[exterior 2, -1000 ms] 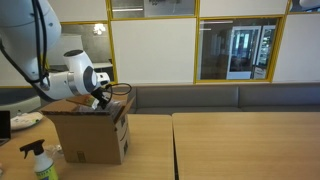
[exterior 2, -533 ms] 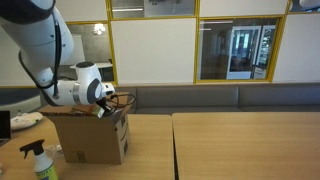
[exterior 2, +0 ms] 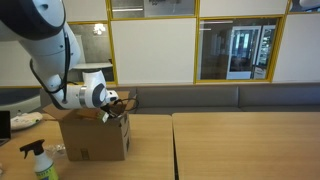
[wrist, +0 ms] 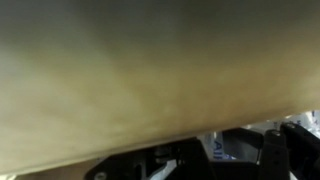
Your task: Pick up the objects from the table and put them in the box.
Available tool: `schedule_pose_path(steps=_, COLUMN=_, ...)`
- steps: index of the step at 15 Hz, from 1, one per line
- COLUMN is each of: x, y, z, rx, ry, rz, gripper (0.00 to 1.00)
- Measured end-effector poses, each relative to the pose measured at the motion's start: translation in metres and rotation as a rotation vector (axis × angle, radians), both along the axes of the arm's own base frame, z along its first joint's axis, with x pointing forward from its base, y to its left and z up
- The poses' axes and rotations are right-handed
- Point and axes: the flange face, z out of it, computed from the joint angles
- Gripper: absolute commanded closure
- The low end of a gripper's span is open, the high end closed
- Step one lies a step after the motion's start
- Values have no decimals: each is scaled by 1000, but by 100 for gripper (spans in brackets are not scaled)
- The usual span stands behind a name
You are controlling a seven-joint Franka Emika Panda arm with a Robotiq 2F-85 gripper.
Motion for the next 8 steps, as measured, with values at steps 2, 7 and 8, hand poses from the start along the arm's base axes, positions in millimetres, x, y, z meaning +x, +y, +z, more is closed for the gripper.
schedule_pose_path(steps=2, x=5, y=-3, z=-3, rx=-55, ry=41, rz=18, gripper=84)
schedule_pose_path(steps=7, x=14, y=-31, z=-18, rx=-225, ry=173, rz=39, gripper=84)
schedule_pose_path(steps=8, x=14, y=-38, z=-23, rx=-249, ry=195, rz=37, gripper=84)
